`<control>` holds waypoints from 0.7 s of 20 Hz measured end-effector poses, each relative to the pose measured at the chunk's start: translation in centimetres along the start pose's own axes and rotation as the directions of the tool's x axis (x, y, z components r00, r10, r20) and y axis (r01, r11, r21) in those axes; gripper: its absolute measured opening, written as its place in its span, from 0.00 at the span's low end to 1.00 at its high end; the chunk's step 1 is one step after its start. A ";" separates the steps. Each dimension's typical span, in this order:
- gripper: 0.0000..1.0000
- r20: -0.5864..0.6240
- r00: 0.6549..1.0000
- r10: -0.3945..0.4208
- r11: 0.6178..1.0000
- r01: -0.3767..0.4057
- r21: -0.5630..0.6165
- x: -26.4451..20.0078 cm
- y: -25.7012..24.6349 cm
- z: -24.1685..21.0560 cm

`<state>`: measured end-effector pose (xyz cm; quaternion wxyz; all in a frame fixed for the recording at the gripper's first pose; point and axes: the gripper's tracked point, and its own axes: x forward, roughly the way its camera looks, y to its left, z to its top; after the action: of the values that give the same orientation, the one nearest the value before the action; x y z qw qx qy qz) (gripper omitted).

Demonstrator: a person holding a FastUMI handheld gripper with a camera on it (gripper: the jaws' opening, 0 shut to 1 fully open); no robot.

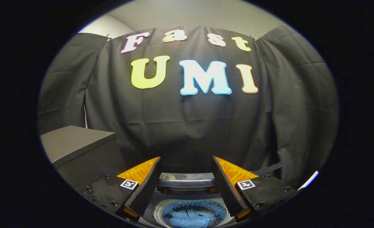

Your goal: Put the clothes into the washing machine and then close the washing machine lid.

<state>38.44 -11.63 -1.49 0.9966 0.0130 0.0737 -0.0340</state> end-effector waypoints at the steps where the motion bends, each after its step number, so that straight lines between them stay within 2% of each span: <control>1: 0.97 -0.002 1.000 0.002 1.000 -0.002 -0.001 -0.3 0.0 -0.4; 14: 0.98 -0.115 0.993 0.002 0.999 0.003 0.042 -3.9 -0.8 -6.9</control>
<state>33.55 -12.01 -7.76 0.9902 0.0357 0.1301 -0.0349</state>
